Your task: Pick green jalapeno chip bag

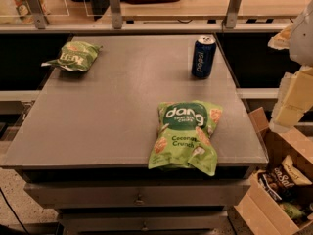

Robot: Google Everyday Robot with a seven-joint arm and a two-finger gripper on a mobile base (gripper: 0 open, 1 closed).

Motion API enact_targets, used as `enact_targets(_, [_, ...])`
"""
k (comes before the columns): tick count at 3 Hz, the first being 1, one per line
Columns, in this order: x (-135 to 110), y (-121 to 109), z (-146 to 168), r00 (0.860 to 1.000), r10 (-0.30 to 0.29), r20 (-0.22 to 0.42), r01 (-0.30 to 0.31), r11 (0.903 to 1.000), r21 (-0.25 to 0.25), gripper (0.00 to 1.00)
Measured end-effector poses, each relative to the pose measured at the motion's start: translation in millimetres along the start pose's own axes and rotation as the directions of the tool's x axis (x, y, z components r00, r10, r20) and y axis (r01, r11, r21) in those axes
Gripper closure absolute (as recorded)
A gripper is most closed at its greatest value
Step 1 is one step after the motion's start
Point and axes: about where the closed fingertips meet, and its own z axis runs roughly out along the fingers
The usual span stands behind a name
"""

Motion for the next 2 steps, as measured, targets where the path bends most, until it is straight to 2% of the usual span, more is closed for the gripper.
enact_targets(1, [0.0,0.0,0.0,1.000,0.000,0.000,0.000,1.0000,0.000,0.00])
enact_targets(2, [-9.1,-5.4,0.3,1.000,-0.029,-0.002,0.029,0.9995,0.015,0.00])
